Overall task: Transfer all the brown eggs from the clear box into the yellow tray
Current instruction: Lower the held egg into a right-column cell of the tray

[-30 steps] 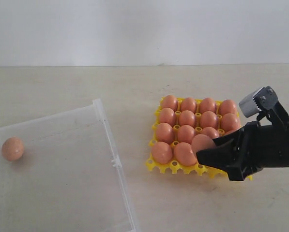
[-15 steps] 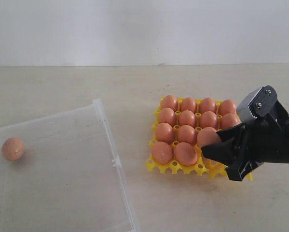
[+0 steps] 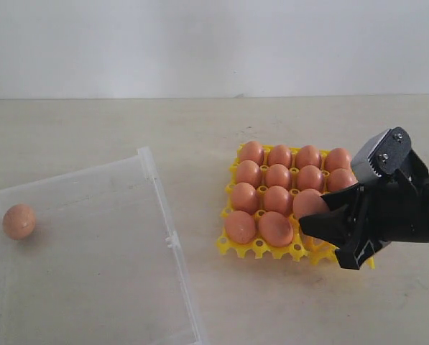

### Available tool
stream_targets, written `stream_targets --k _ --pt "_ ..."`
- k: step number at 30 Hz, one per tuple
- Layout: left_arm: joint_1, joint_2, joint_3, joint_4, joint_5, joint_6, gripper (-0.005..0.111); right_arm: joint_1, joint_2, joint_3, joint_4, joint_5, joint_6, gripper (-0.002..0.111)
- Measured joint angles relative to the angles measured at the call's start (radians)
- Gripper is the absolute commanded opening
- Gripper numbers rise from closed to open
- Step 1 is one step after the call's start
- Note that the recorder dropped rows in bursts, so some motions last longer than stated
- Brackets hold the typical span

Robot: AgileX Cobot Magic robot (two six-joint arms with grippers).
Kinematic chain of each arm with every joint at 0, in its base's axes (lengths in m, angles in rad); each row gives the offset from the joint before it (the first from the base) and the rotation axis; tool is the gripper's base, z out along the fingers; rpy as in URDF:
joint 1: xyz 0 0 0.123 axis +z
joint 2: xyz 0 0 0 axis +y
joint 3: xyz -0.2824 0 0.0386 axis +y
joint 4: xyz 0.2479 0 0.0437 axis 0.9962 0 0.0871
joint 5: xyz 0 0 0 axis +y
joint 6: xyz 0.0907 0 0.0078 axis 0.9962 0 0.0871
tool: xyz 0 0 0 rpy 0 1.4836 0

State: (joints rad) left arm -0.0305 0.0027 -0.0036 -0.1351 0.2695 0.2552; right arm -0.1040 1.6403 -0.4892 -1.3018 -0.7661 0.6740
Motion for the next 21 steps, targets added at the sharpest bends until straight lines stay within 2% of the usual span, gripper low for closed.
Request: stream_targets --k 9,15,17,21 --pt "0.000 0.000 0.000 0.000 0.000 0.000 0.004 0.000 0.091 0.000 0.005 0.000 -0.014 0.000" --pt "0.000 0.000 0.000 0.000 0.000 0.000 0.004 0.000 0.099 0.000 0.084 0.000 -0.051 0.001" --pt "0.000 0.000 0.000 0.000 0.000 0.000 0.004 0.000 0.099 0.000 0.108 0.000 -0.054 0.006" --pt "0.000 0.000 0.000 0.000 0.000 0.000 0.004 0.000 0.099 0.000 0.124 0.002 -0.059 0.031"
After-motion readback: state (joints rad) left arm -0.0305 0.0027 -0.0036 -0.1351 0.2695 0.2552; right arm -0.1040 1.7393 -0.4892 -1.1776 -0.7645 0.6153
